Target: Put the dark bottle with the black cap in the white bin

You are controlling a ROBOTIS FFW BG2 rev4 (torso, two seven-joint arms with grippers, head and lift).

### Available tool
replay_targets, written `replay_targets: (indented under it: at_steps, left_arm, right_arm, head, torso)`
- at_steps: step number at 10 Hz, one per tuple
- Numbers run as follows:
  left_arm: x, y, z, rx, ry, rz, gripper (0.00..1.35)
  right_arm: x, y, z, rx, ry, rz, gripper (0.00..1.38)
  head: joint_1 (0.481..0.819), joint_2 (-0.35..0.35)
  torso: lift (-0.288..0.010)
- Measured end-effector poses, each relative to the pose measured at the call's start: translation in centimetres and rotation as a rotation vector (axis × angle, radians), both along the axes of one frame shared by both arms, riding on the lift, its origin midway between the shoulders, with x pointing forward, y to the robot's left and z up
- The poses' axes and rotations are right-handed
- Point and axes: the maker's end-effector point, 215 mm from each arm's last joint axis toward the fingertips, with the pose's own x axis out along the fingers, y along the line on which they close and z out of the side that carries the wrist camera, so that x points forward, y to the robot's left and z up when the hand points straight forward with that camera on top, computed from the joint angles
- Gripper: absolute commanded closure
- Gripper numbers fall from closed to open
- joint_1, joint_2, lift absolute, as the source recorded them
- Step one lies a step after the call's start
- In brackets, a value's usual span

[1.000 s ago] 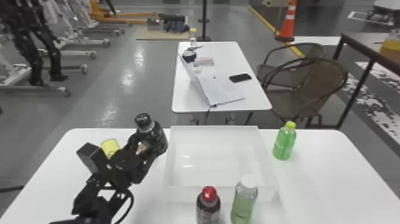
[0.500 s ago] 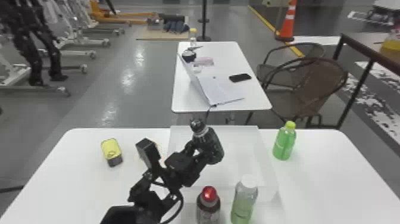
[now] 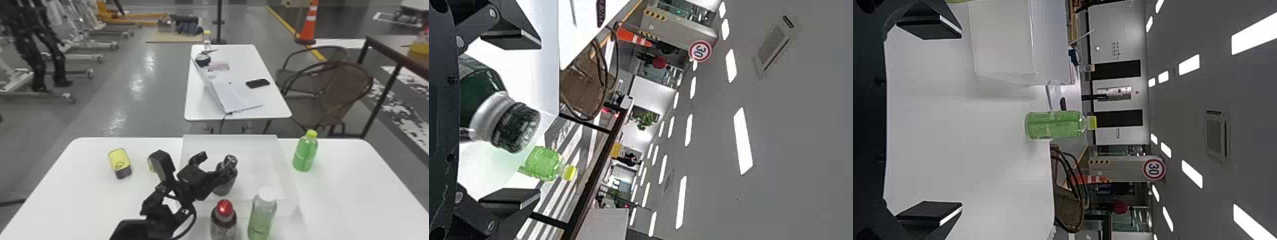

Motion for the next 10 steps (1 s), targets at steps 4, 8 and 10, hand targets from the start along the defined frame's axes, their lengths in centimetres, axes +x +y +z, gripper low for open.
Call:
replay_targets:
  at_steps: [4, 8, 10]
  left_arm:
    - [0.0, 4.5, 1.4, -0.015, -0.049, 0.095, 0.09]
    - [-4.9, 20.1, -0.5, 0.13, -0.05, 0.444, 0.09]
    - [-9.3, 26.6, -2.8, 0.246, -0.026, 0.569, 0.09]
  right_arm:
    - [0.0, 0.1, 0.1, -0.002, -0.002, 0.001, 0.08]
    - [0.1, 0.1, 0.6, -0.013, -0.011, 0.008, 0.08]
    - [0.2, 0.2, 0.8, -0.017, -0.014, 0.01, 0.08]
  head:
    - [0.549, 0.0]
    - [0.549, 0.0]
    - [0.549, 0.0]
  torso:
    - [-0.1]
    - [-0.1]
    - [-0.1]
